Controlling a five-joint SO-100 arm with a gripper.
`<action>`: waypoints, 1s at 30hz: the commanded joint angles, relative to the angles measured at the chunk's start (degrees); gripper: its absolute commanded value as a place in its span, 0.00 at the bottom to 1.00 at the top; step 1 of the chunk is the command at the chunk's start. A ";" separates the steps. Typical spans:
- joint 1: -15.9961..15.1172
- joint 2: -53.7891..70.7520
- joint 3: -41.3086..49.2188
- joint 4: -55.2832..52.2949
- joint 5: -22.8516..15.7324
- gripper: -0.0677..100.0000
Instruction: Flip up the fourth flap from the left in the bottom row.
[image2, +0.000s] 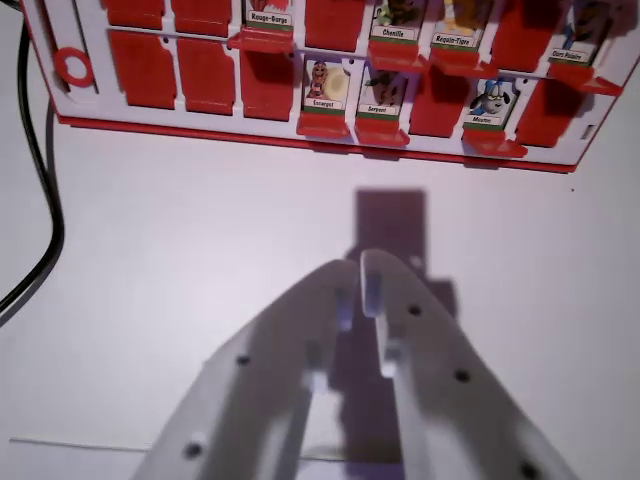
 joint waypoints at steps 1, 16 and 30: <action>0.18 -0.18 3.16 -9.23 1.05 0.00; -3.16 -20.65 9.32 -35.51 4.92 0.00; -2.46 -38.76 2.55 -45.18 6.77 0.00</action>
